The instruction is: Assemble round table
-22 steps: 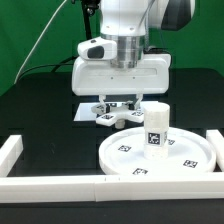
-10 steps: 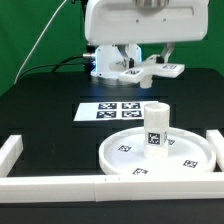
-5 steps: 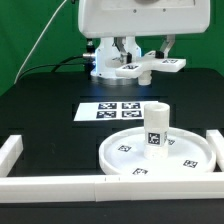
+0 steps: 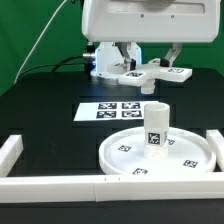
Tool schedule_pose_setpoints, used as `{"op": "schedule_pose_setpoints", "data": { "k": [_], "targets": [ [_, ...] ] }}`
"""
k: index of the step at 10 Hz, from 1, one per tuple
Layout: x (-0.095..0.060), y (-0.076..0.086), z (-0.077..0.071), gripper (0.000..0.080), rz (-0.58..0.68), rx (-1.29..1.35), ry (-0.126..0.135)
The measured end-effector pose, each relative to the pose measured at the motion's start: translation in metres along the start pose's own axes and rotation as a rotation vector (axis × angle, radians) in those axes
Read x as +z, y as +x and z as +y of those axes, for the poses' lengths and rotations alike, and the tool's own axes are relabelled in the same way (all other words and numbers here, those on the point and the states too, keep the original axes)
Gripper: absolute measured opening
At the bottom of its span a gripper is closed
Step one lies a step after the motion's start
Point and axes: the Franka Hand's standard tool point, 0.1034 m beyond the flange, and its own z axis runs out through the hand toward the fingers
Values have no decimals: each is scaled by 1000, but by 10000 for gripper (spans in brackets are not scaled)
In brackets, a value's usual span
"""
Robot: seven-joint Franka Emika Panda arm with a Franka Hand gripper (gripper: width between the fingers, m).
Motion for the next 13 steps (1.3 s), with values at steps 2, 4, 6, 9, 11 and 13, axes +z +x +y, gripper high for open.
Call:
{"op": "schedule_pose_setpoints", "data": {
  "k": [2,4,6,9,11,13],
  "targets": [
    [9,-5,-6,436,-1,1,0],
    [11,-6,-18,436,-8,16,4],
    [13,-8,-20,436,-13,17,7],
    [18,-10,-17,436,-13,22,3],
    [18,-8,-17,437,-3,36,0],
    [18,-7,-17,437,-1,63,2]
  ]
}}
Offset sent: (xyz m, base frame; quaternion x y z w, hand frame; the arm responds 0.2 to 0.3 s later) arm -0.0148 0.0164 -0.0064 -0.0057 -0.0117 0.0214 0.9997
